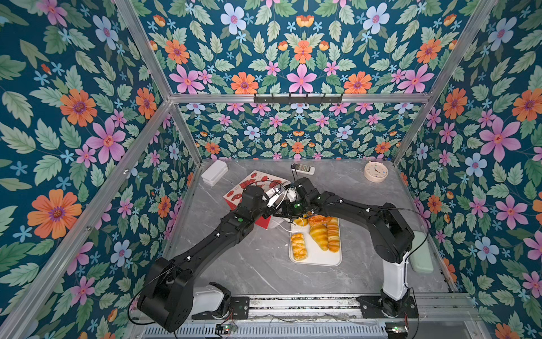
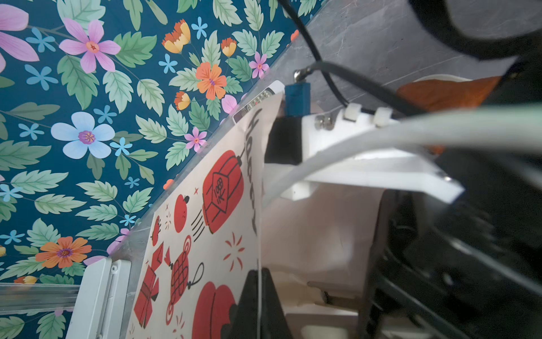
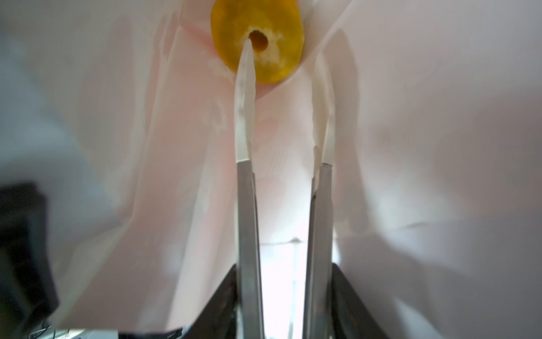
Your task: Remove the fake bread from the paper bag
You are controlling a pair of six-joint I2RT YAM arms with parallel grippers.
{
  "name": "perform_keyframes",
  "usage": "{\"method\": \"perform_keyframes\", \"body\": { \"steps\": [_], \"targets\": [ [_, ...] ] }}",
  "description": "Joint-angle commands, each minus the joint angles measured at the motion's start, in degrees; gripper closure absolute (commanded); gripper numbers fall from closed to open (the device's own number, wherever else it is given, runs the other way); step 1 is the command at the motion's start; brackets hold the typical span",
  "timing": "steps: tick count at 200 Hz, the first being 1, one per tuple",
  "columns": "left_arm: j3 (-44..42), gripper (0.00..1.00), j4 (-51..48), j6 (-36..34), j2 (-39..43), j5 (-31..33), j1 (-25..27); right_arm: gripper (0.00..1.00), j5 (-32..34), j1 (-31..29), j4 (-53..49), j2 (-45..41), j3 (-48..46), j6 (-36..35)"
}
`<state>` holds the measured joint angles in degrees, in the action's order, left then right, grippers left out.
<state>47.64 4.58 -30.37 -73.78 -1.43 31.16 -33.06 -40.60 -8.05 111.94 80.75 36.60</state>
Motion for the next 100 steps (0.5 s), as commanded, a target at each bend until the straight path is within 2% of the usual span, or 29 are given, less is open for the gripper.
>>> {"method": "perform_keyframes", "body": {
  "steps": [1, 24, 100],
  "targets": [
    [1.26, 1.0, -1.13, -2.23, -0.4, -0.81, 0.04, 0.55, -1.17, -0.02, 2.43, -2.7, -1.24, 0.93],
    [1.23, 1.0, -1.17, -3.93, -0.23, -0.79, 0.04, 0.55, 0.18, 0.15, 0.82, -4.19, -1.48, 1.15],
    [3.85, 1.0, -3.24, -10.03, -1.58, -0.41, 0.06, 0.54, -1.3, 0.1, -0.03, 0.55, 3.44, 5.34]
  ]
}}
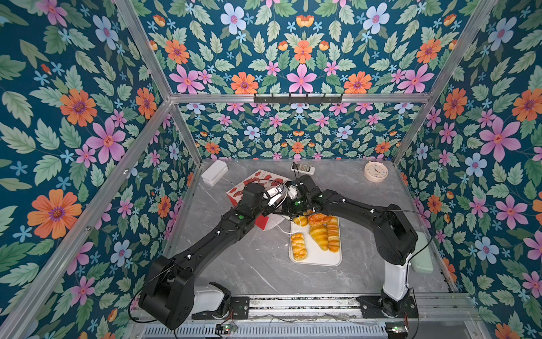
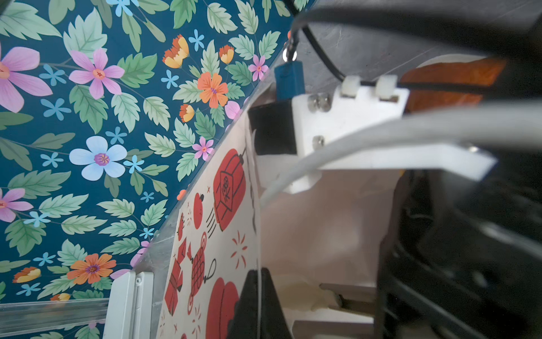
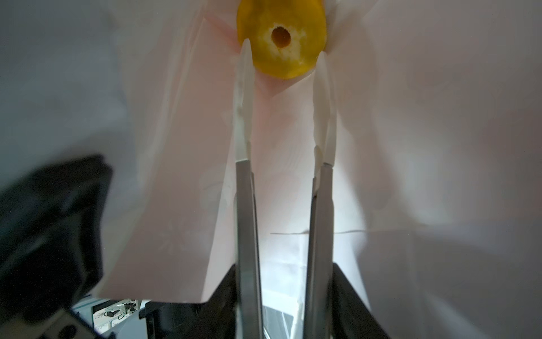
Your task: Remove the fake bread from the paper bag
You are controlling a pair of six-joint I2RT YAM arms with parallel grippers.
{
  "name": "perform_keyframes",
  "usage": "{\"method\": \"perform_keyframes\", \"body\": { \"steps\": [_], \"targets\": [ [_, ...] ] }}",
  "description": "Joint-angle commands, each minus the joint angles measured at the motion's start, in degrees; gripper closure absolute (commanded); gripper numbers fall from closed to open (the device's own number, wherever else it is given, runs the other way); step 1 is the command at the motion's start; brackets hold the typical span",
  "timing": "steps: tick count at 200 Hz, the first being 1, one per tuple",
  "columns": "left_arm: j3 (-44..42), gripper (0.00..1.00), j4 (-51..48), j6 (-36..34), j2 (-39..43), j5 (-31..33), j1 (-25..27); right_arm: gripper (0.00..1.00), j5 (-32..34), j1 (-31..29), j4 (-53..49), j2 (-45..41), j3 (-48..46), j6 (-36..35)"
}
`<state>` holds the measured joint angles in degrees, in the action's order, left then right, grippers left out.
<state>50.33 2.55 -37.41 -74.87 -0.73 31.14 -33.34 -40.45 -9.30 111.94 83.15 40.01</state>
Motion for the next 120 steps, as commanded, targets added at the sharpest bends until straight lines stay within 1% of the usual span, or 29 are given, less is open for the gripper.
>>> {"method": "perform_keyframes", "body": {
  "steps": [1, 23, 89, 120],
  "targets": [
    [1.21, 1.0, -1.22, -3.01, -0.51, -1.11, 0.07, 0.53, -1.06, -0.02, 1.21, 0.51, 1.04, 1.97],
    [1.53, 1.0, -1.13, -3.46, -0.91, -1.29, 0.07, 0.53, -2.12, 0.01, 2.38, 0.04, 0.36, 3.17],
    [-0.13, 1.0, 1.49, -2.23, 0.08, -1.29, 0.07, 0.53, 0.63, -0.08, 9.4, -8.24, -10.51, 8.04],
    [-0.23, 1.0, 1.54, -1.97, 0.52, -1.73, 0.07, 0.53, 1.54, -0.16, 8.64, -8.96, -10.1, 8.29]
  ]
}}
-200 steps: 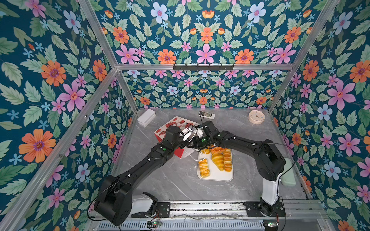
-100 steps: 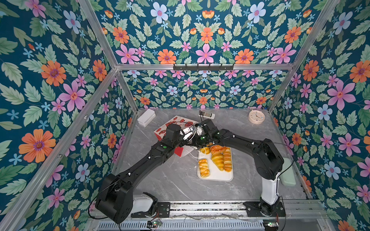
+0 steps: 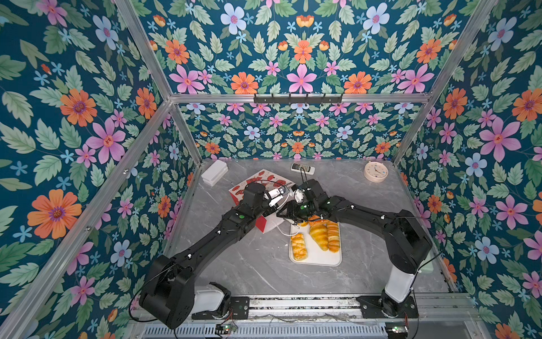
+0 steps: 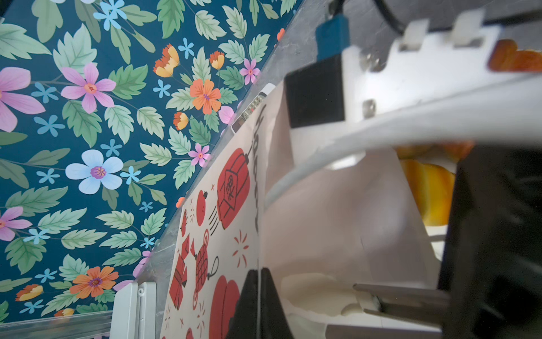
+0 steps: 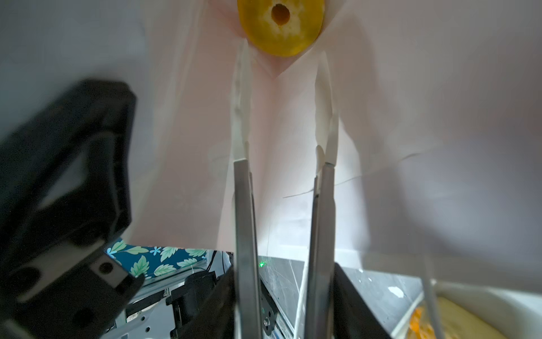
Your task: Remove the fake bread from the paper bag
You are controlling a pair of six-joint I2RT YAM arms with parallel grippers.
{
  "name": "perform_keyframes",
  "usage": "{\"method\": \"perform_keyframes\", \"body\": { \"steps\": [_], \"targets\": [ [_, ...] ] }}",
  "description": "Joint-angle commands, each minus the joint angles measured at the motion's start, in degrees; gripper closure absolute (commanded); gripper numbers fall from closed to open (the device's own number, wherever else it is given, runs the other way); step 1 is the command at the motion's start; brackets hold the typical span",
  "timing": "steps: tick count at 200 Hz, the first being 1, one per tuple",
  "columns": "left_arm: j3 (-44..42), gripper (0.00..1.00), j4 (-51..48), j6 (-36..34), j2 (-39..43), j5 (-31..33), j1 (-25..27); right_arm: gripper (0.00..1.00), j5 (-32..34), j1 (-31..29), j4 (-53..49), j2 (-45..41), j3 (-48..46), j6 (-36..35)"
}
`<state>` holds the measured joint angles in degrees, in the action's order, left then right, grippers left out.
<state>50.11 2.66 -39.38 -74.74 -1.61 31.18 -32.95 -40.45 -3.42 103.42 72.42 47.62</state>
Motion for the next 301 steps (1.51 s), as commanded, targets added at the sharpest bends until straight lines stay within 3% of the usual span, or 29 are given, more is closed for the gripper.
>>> {"method": "perform_keyframes", "body": {
  "steps": [1, 95, 301],
  "targets": [
    [-0.01, 1.0, 1.36, 0.0, 0.38, -0.85, 0.02, 0.53, 1.18, -0.25, 2.79, -0.42, 0.71, 0.7],
    [-0.03, 1.0, 1.84, -0.03, 0.19, -2.34, 0.11, 0.51, 0.9, -1.22, 0.76, 5.39, 7.34, 1.59],
    [-0.1, 1.0, 2.27, -0.7, 0.12, -3.31, 0.46, 0.5, -2.04, -0.99, 6.47, 11.71, 10.57, 8.7]
  ]
}}
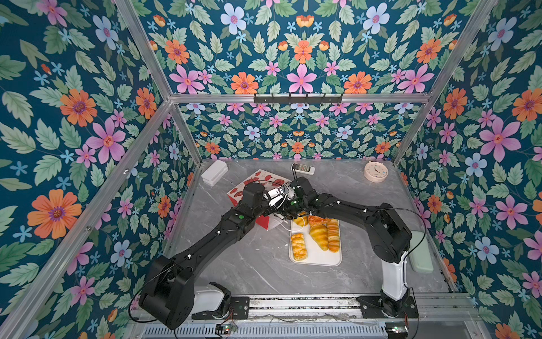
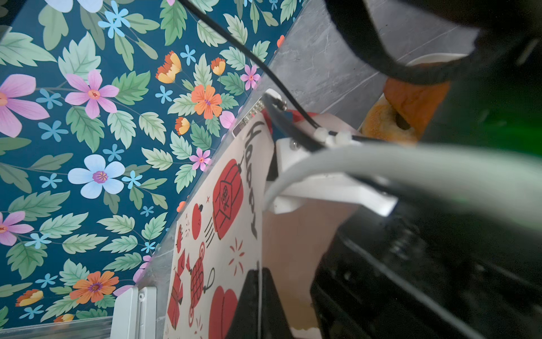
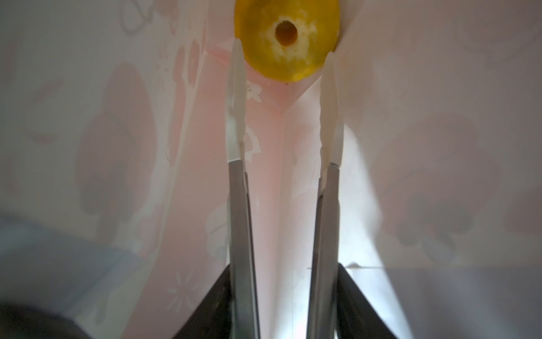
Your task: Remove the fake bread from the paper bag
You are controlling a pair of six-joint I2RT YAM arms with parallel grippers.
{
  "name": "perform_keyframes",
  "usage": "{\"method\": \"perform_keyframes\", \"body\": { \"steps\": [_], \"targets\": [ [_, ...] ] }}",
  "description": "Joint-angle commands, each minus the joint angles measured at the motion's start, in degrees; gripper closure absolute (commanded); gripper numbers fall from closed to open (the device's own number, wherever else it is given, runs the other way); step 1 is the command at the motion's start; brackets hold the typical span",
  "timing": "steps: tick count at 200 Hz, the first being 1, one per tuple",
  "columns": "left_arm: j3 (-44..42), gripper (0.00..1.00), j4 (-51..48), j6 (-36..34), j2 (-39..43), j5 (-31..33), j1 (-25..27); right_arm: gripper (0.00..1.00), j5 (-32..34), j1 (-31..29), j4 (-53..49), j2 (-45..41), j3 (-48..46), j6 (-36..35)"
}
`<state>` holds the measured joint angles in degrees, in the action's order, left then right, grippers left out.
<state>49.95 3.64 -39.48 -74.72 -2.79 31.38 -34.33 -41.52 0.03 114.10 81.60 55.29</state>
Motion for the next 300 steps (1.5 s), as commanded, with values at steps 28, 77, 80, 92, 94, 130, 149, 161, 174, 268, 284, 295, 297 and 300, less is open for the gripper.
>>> {"method": "perform_keyframes", "body": {
  "steps": [28, 77, 80, 92, 94, 130, 149, 161, 174, 268, 284, 295, 297, 300],
  "targets": [
    [0.14, 1.0, 1.29, -0.52, 0.01, -2.04, 0.52, 0.5, -0.74, 0.12, 3.04, 2.51, 3.05, 1.16],
    [0.23, 1.0, 1.04, -0.6, 0.12, -2.05, 0.73, 0.49, -1.18, 0.05, 1.84, 4.67, 6.1, 0.7],
    [0.19, 1.0, 1.02, -0.62, 0.1, -2.05, 0.71, 0.49, -1.25, 0.05, 1.83, 4.78, 6.28, 0.64],
    [0.15, 1.0, 1.04, -0.61, 0.01, -1.97, 0.79, 0.49, -1.75, 0.08, 1.61, 5.31, 6.81, 0.69],
    [0.15, 1.0, 1.02, -0.64, 0.01, -1.96, 0.79, 0.49, -1.83, 0.07, 1.67, 5.4, 6.88, 0.76],
    [0.23, 1.0, 1.17, -0.52, -0.25, -1.81, 0.79, 0.49, -3.46, -0.29, 3.07, 6.46, 6.75, 1.86],
    [0.32, 1.0, 1.19, -0.44, -0.34, -1.79, 0.88, 0.49, -3.9, -0.73, 3.48, 7.28, 7.06, 2.37],
    [0.32, 1.0, 1.13, -0.44, -0.29, -1.8, 0.88, 0.49, -3.91, -0.83, 4.12, 7.7, 7.17, 2.91],
    [0.33, 1.0, 1.13, -0.34, -0.32, -1.78, 0.88, 0.49, -3.74, -0.86, 4.62, 7.94, 7.34, 3.24],
    [-0.56, 1.0, 0.98, -0.13, 0.71, -1.34, 0.97, 0.59, -3.89, -0.78, 5.92, 9.96, 8.75, 4.07],
    [-0.64, 1.0, 0.93, -0.11, 0.89, -1.26, 0.97, 0.62, -4.36, -0.76, 6.88, 10.13, 8.54, 4.43],
    [-0.78, 1.0, 0.93, -0.09, 1.05, -1.25, 0.97, 0.64, -4.52, -0.8, 7.49, 10.1, 8.18, 4.65],
    [-0.81, 1.0, 0.93, -0.09, 1.06, -1.23, 0.97, 0.64, -4.52, -0.79, 7.56, 10.15, 8.08, 4.65],
    [-0.82, 1.0, 0.93, -0.1, 1.07, -1.21, 0.97, 0.65, -4.52, -0.72, 7.61, 10.17, 8.01, 4.65]
  ]
}}
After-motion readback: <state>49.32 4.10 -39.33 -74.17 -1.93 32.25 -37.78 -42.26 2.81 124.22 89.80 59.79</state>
